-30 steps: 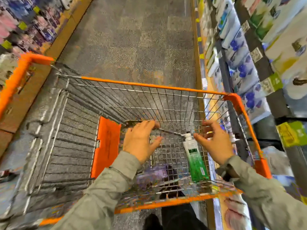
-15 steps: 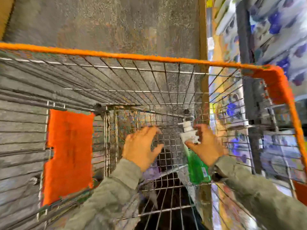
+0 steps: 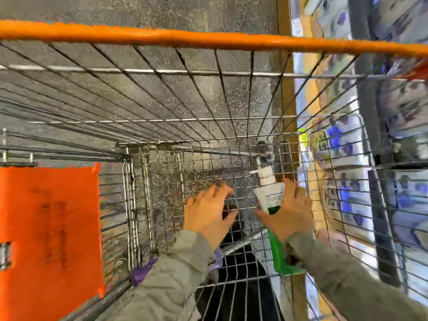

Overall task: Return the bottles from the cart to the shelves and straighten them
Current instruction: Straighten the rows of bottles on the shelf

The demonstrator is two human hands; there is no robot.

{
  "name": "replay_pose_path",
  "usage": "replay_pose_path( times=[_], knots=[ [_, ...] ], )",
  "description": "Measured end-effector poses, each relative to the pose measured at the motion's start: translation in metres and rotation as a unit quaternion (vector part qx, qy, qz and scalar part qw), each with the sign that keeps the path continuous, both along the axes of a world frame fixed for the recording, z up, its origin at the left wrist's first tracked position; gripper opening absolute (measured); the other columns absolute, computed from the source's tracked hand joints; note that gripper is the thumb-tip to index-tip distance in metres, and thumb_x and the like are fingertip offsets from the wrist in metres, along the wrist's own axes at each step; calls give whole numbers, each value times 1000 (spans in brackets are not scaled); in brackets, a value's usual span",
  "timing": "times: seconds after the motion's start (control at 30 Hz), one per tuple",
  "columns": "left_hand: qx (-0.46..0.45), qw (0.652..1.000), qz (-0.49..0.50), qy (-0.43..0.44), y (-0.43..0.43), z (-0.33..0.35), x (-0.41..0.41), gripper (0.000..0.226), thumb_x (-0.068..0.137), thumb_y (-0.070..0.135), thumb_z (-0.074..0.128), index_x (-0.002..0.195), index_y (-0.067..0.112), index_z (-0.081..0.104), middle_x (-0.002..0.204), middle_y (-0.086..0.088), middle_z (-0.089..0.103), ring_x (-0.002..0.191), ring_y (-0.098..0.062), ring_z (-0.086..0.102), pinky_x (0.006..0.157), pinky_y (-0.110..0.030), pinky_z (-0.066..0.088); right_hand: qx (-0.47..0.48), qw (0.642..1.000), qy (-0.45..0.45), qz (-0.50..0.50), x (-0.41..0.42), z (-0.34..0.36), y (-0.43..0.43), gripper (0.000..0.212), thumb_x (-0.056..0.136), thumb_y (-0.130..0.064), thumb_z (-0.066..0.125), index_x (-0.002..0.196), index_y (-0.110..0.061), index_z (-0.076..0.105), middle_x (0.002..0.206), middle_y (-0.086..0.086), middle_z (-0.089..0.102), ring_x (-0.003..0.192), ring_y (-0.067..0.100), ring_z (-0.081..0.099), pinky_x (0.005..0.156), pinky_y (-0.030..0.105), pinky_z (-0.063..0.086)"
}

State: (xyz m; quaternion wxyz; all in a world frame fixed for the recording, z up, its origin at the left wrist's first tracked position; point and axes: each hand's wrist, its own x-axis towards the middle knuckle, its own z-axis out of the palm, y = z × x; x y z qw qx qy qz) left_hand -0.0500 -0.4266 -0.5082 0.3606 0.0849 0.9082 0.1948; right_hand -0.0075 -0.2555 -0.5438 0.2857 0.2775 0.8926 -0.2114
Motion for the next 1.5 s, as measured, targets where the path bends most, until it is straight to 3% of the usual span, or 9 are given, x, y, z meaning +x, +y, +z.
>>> replay_pose_path(
  times=[0.1,0.23,0.47,0.67,0.93,1.03,1.2,1.37,1.5],
  knots=[
    [-8,1000,-8,-11,7,-11,1,38,92,42,51,127,37,37,131,12,46,123,-13,45,108,-37,28,42,999,-22,9,6,-14,-1,104,68,-63,70,145,-21,13,135,13,35,118,35,42,90,43,46],
    [-3,1000,-6,-15,15,-20,4,36,92,41,53,124,38,39,131,14,46,122,-11,44,110,-37,29,56,998,-12,-6,10,-29,-2,100,71,-51,74,143,-24,9,135,11,39,115,34,47,84,39,48],
    [1,999,-2,-36,19,-26,3,36,91,42,52,124,37,38,129,14,47,124,-11,42,111,-36,22,66,997,-41,-9,15,-40,-9,112,79,-47,69,146,-16,-15,146,12,25,125,32,38,97,43,43],
    [11,999,-11,-30,15,-31,1,39,90,43,53,126,37,38,123,17,49,117,-6,47,111,-35,31,30,997,-52,-53,14,-47,-6,113,75,-41,74,144,-18,-13,141,11,30,125,32,37,100,47,42],
    [24,999,4,-27,5,-27,-2,36,90,42,54,122,37,39,118,16,51,111,-6,50,107,-37,37,23,995,-54,-81,9,-45,-5,90,72,-34,79,137,-11,21,123,7,41,112,28,41,79,36,43],
    [16,1000,9,-22,1,-25,-6,37,89,41,56,122,36,41,117,15,53,109,-7,52,104,-37,39,9,997,-21,-68,8,-40,-7,87,73,-30,78,137,-13,22,122,8,42,108,26,41,71,31,37],
    [16,1000,24,-8,-7,-15,-9,38,86,39,61,119,37,44,117,15,54,110,-7,53,104,-41,41,-34,995,79,-58,1,-29,-14,91,65,-28,81,137,-12,28,120,8,47,106,29,44,81,39,44],
    [4,999,23,32,-18,7,-20,43,84,34,65,123,32,45,119,11,55,107,-12,56,101,-42,43,-68,980,176,-63,-13,2,-21,82,63,-22,82,129,-4,37,107,9,49,100,30,47,73,30,36],
    [4,997,40,71,-27,30,-24,45,83,35,67,123,31,48,120,12,57,106,-13,58,97,-41,47,-80,964,245,-62,-14,32,-31,82,61,-22,83,128,-4,40,110,10,54,98,29,50,79,34,43]
  ],
)
